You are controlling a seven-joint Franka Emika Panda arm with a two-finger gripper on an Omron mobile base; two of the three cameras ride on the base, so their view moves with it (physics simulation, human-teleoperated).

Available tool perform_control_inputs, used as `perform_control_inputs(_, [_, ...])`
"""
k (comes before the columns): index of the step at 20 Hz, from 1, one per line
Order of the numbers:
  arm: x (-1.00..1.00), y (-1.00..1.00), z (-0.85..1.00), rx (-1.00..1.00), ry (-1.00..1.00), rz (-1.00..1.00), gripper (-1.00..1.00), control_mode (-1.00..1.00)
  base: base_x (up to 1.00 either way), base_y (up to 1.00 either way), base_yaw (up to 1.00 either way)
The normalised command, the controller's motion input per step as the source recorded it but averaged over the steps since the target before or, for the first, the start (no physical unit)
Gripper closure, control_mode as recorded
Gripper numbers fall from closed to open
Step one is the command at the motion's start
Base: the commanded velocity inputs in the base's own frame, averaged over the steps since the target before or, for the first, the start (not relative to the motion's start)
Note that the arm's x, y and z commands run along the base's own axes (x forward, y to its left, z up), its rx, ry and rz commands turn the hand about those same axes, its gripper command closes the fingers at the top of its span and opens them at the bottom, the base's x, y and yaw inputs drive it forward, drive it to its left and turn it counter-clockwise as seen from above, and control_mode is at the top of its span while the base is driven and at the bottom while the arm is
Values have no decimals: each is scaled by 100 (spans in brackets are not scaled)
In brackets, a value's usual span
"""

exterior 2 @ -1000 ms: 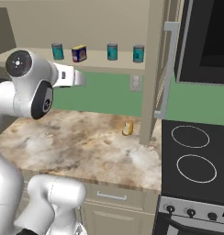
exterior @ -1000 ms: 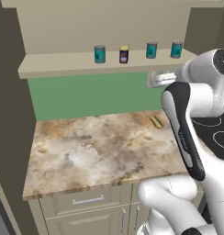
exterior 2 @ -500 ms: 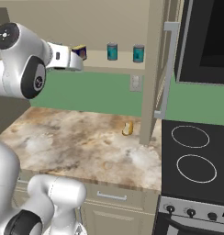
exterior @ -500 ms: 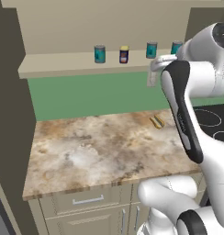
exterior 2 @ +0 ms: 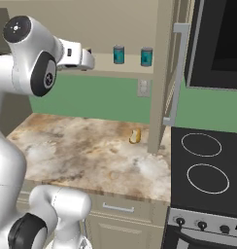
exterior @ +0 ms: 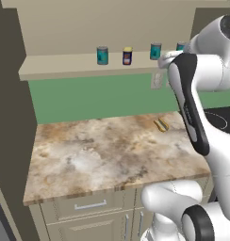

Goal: Stack two cans on top of the other two cans in the cabinet.

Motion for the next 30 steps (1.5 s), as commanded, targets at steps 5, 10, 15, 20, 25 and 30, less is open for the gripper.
perform_control_inputs(5, [37, -21, -6, 0, 0, -1, -100, -100, 0, 0, 0])
perform_control_inputs(10, [48, -14, -6, 0, 0, -2, -100, -100, 0, 0, 0])
perform_control_inputs(15, [46, -4, -21, 0, -2, 0, -100, -100, 0, 0, 0])
perform_control_inputs(20, [35, -2, -32, 0, -9, 0, -100, -100, 0, 0, 0])
perform_control_inputs(25, [45, -10, -15, 0, -1, 0, -100, -100, 0, 0, 0])
perform_control_inputs(30, [44, -15, 0, 0, 0, 0, -100, -100, 0, 0, 0])
